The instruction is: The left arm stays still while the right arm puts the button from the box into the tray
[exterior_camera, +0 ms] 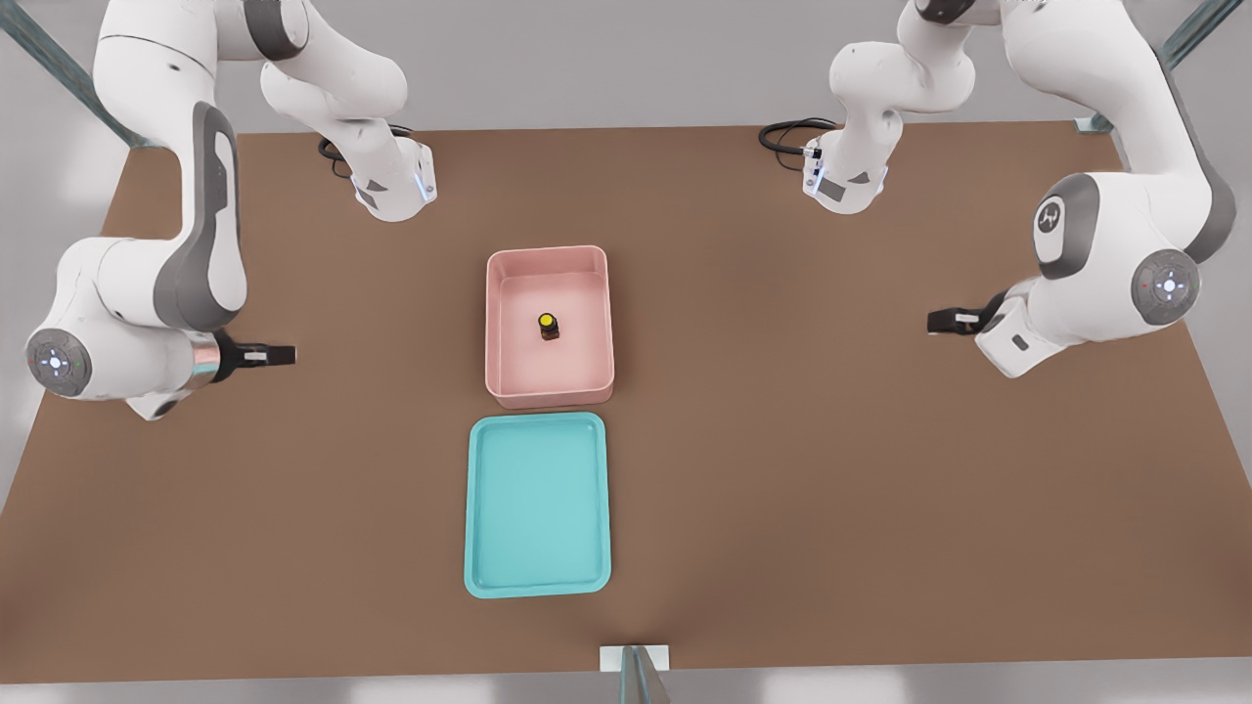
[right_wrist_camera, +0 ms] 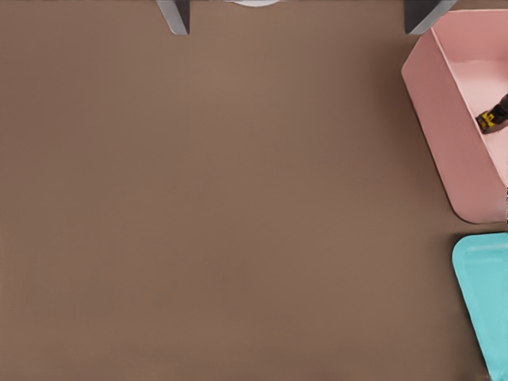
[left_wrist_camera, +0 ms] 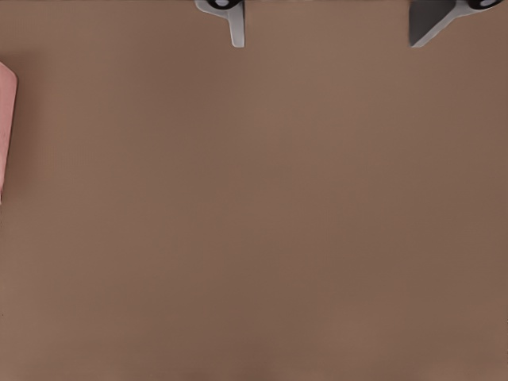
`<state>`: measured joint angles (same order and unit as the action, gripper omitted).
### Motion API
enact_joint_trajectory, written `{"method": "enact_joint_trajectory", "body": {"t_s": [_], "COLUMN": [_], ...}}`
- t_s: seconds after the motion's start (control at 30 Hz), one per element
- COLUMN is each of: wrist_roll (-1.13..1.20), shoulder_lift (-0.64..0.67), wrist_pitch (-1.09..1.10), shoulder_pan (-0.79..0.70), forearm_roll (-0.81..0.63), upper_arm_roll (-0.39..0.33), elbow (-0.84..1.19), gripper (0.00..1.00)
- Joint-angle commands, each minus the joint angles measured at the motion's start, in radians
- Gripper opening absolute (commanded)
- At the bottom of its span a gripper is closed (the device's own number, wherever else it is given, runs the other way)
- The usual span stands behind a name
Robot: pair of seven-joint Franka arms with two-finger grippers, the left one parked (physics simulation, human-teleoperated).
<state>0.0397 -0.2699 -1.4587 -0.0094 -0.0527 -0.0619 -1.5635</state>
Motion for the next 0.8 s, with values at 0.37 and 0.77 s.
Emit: {"method": "enact_joint_trajectory", "body": {"t_s": [0.37, 0.77], "wrist_roll": [-0.623, -1.018], "shoulder_lift": [0.182, 0.127], "wrist_pitch": [-0.643, -0.917], "shoulder_pan": [0.422, 0.605], "forearm_roll": [-0.062, -0.061], "upper_arm_roll": [0.028, 0.108], "elbow": [-0.48, -0.684], "gripper": [1.0, 1.0]}}
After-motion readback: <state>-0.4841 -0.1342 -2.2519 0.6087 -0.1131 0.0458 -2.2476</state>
